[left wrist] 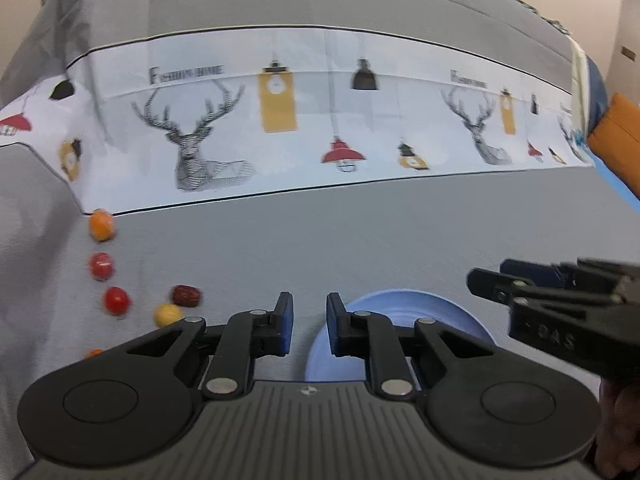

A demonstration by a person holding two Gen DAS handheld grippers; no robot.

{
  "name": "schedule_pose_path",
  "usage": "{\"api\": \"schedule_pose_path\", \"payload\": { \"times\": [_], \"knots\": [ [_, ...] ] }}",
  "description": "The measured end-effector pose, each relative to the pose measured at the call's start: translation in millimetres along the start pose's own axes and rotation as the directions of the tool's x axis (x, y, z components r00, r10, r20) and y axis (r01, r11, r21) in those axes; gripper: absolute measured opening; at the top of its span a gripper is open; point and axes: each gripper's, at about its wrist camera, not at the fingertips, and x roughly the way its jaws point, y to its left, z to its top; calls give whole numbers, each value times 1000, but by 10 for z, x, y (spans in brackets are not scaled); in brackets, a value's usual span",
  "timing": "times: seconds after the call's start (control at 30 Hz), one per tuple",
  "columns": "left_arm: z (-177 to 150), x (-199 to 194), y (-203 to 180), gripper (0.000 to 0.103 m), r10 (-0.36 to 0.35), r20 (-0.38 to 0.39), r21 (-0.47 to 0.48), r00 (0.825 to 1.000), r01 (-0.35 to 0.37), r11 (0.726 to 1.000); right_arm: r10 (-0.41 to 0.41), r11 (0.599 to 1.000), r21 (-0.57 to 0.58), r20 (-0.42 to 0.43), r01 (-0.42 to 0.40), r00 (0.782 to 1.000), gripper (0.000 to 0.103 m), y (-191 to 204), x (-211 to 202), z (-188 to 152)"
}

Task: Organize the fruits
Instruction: 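Grasp a yellow-green fruit with the left gripper while the right gripper grasps another mandarin orange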

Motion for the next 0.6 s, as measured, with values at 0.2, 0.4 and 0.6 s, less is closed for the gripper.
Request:
{"api": "schedule_pose_path", "payload": {
  "times": [0.2,0.4,0.6],
  "knots": [
    [138,83,542,19,121,-29,24,992,-120,992,80,997,-20,36,-79,996,37,288,-68,50],
    [-90,357,1098,4,120,-159,-179,980,-148,973,169,983,-71,-6,-169,986,37,580,13,43],
    [-204,498,1410,4,45,-250,-380,967,-141,914,280,952,-108,-83,-288,956,38,953,215,44]
  ]
}}
